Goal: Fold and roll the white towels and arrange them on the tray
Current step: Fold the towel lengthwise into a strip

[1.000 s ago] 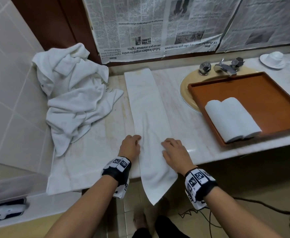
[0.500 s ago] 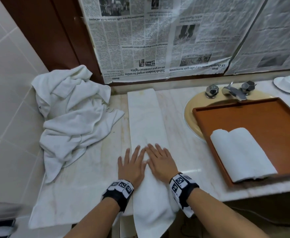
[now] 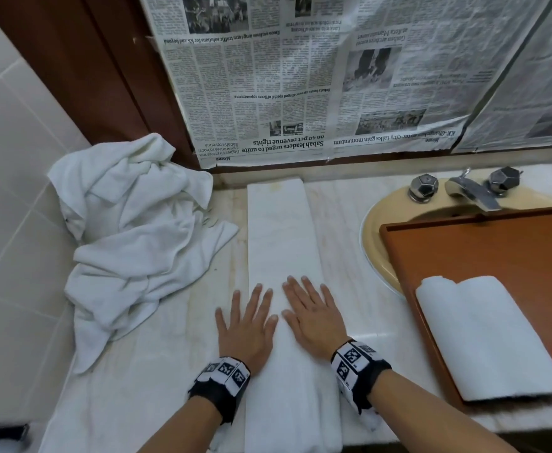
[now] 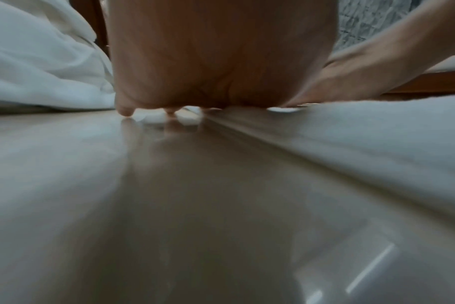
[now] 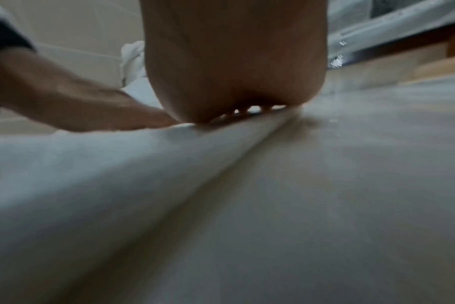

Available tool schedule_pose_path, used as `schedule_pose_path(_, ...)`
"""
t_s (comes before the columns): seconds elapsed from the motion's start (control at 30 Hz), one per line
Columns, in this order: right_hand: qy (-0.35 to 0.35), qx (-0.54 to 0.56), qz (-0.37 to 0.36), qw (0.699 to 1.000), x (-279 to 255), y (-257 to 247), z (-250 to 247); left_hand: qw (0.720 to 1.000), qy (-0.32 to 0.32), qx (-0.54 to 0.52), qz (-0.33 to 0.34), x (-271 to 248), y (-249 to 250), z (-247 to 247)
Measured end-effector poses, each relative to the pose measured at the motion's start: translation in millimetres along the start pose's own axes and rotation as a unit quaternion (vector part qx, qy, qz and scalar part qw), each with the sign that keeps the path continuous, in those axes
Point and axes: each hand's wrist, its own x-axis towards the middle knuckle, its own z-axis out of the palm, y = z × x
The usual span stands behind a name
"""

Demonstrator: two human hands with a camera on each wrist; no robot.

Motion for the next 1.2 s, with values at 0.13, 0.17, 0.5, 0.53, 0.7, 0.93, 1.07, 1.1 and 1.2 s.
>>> schedule_pose_path(0.13, 0.013, -0.010, 0.054, 0.998, 5, 24, -12, 1.000, -0.005, -0.015, -0.015, 2, -24, -16)
schedule_pose_path(0.17, 0.018, -0.005, 0.052, 0.998, 9, 25, -16, 1.000, 0.006, -0.027, -0.014, 8, -27, -22)
schedule_pose_path(0.5, 0.008, -0.036, -0.009, 0.999, 116, 8, -36, 1.000, 0.008, -0.011, 0.026, 134, -7, -55)
schedule_pose_path(0.53, 0.009, -0.034, 0.007, 0.999, 119, 15, -37, 1.000, 0.007, -0.004, 0.022, 137, -12, -55)
schedule_pose_path(0.7, 0.011, -0.013, 0.101, 0.995, 133, 40, -53, 0.999, 0.037, -0.025, 0.010, 154, -28, -66)
schedule_pose_path(0.93, 0.002, -0.019, 0.023, 1.000, 186, 19, -55, 0.998, 0.031, -0.018, 0.043, 206, -1, -78)
schedule_pose_path(1.07, -0.010, -0.034, 0.080, 0.996, 196, 51, -63, 0.999, 0.025, -0.034, 0.027, 223, -22, -84)
schedule_pose_path(1.1, -0.013, -0.025, 0.100, 0.995, 196, 55, -67, 0.998, 0.020, -0.045, 0.029, 228, -25, -87)
schedule_pose_path(1.2, 0.003, 0.006, 0.127, 0.992, 185, 55, -74, 0.994, 0.020, -0.111, 0.002, 225, -25, -99)
